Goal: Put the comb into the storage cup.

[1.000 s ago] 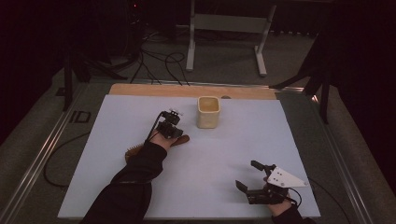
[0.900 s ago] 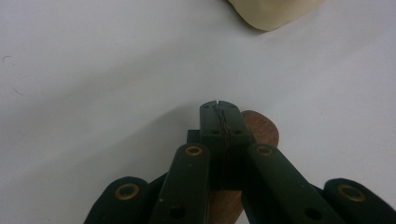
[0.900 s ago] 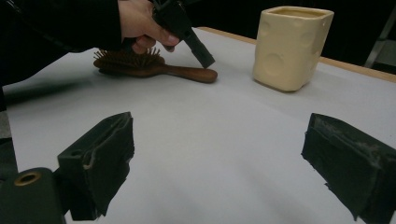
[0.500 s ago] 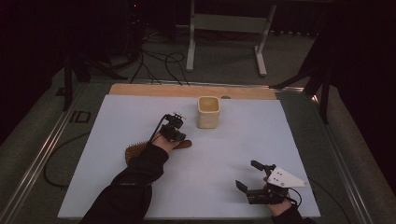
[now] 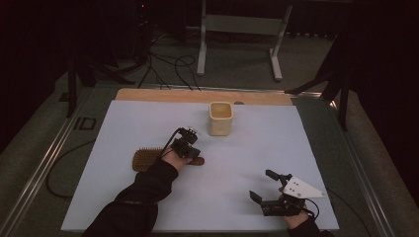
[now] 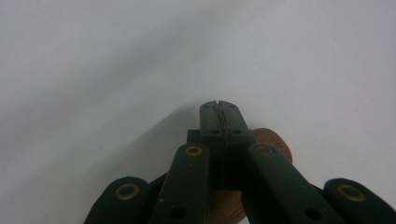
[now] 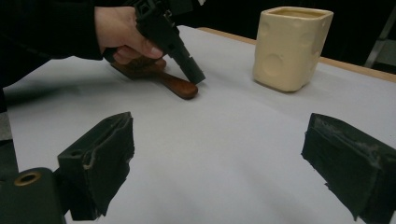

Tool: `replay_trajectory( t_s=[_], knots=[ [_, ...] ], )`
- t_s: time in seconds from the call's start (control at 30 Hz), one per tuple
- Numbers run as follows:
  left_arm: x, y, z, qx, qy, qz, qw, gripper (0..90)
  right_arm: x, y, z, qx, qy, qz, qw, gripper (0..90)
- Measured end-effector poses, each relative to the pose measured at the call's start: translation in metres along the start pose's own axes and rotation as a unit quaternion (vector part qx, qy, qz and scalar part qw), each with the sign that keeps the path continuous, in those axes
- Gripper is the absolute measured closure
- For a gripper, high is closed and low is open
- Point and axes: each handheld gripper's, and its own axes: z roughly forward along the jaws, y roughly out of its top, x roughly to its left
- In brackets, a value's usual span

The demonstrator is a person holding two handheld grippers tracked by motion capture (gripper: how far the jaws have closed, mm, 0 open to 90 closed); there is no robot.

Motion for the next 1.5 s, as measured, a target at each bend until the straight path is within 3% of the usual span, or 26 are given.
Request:
replay_trajectory(
  t_s=[0.7,1.0,1.3,1.5],
  knots=[
    [-0.018,-0.04,-0.015,0.015,-0.024,0.032,0.9991,90.0,-0.001,0.001,-0.001,-0.005,-0.005,0.003,1.0,8.8],
    [-0.023,-0.066,-0.032,0.03,-0.034,0.047,0.9979,90.0,-0.002,0.001,-0.002,-0.007,-0.007,0.004,0.9999,8.8],
    [-0.019,-0.088,-0.048,0.046,-0.027,0.047,0.9975,90.0,-0.001,0.002,-0.003,-0.009,-0.011,0.004,0.9999,8.8],
    [-0.007,-0.106,-0.062,0.05,-0.014,0.036,0.998,90.0,-0.001,0.003,-0.003,-0.009,-0.011,0.003,0.9999,8.8]
  ],
)
